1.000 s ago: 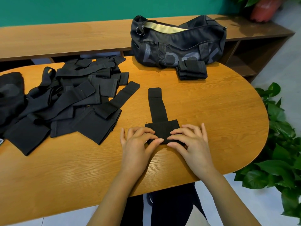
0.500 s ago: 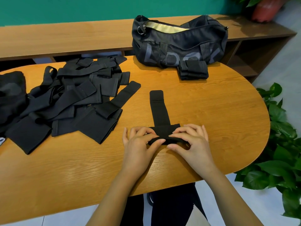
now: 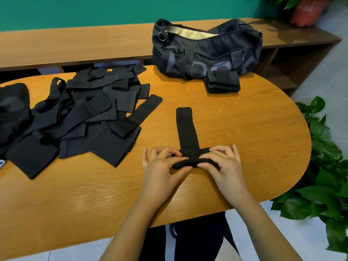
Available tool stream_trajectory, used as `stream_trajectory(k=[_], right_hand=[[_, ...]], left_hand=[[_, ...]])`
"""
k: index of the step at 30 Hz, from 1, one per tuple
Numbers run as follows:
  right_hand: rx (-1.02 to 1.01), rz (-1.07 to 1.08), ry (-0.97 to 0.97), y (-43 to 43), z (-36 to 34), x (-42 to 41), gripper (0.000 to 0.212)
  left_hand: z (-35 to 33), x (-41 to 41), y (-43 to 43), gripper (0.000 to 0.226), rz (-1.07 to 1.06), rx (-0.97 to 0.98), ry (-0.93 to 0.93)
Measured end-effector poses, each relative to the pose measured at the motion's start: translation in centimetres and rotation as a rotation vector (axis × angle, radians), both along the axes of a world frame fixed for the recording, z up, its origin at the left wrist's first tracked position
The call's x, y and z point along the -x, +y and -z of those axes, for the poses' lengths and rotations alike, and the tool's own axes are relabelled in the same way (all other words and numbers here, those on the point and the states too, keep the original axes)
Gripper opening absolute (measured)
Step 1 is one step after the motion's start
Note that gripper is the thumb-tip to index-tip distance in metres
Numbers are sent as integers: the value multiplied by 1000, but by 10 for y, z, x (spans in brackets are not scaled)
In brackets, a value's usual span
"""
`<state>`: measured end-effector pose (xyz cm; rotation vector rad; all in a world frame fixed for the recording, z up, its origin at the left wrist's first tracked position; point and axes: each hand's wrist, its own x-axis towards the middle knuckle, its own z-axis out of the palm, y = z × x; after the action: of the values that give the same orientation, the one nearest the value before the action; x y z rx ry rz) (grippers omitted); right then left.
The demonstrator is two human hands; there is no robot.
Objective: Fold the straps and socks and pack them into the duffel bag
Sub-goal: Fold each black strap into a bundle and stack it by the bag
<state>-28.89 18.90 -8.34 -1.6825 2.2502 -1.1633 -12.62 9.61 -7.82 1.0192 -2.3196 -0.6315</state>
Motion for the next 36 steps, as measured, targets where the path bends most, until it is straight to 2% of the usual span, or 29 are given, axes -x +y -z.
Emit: stream_trajectory(k=[4, 8, 20, 26, 31, 36], right_hand=[[25, 18, -36, 1, -1, -1, 30], [9, 53, -29, 0, -3, -2, 45], [65, 72, -3, -1, -2, -3, 46], [41, 90, -49, -1, -1, -2, 51], [-1, 77, 35, -1, 0, -2, 49], [64, 89, 36, -2, 0, -2, 45]], left_hand=[[0, 1, 0, 36, -13, -10, 17], [0, 1, 0, 38, -23, -30, 28], [2, -1, 0, 33, -3, -18, 59], [1, 0, 1, 39, -35, -27, 49], [0, 0, 1, 35, -45, -35, 51], [3, -1, 1, 40, -32, -28, 45]])
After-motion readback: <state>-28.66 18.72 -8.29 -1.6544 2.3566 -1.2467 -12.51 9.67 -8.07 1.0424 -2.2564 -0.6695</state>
